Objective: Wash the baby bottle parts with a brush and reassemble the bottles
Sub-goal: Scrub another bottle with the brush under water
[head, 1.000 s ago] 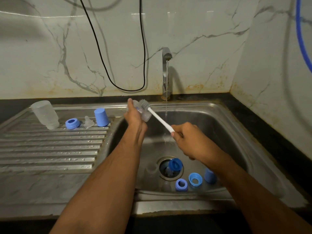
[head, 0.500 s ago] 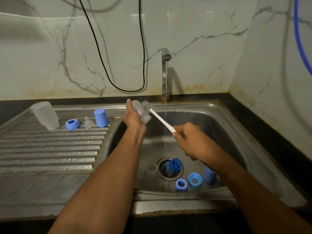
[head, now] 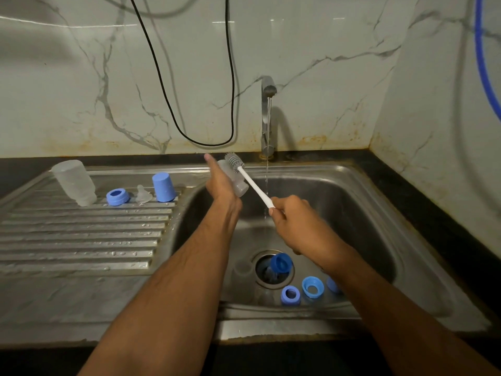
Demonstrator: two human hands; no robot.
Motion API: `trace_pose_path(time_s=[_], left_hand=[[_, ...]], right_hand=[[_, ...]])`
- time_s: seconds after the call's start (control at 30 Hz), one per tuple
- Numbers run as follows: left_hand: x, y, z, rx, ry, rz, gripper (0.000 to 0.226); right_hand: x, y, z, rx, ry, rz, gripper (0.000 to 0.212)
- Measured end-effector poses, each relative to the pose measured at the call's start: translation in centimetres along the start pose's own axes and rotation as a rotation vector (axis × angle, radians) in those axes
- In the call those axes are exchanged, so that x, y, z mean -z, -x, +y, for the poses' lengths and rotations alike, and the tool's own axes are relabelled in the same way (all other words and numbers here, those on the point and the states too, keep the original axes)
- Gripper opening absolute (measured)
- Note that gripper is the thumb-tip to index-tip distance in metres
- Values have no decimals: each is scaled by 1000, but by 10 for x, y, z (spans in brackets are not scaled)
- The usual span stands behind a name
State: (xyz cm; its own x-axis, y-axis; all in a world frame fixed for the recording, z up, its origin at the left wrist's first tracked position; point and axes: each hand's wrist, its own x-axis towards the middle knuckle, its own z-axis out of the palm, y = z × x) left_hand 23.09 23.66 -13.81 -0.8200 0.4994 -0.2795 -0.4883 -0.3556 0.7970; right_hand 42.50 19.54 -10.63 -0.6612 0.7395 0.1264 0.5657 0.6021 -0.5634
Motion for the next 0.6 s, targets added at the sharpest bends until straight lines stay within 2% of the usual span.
trace_pose_path(time_s=[0.07,0.2,0.3,0.43,0.6], left_hand=[[3,-2,2,-29,-44,40,44],[13,-6,8,-25,-32,157,60],[8,-1,4,-27,-28,77,43],[-3,1,-4,-26,-11,-26,57],[6,-6,3,-8,3,20,50]], right_hand=[[2,4,2,-12,-30,-23,27],[2,12,3,4,-52,-84,25],[0,5,-1,8,-59,-22,25],[0,-4,-3,-4,-106,34,26],[3,4,6,-25,-105,-26,24]])
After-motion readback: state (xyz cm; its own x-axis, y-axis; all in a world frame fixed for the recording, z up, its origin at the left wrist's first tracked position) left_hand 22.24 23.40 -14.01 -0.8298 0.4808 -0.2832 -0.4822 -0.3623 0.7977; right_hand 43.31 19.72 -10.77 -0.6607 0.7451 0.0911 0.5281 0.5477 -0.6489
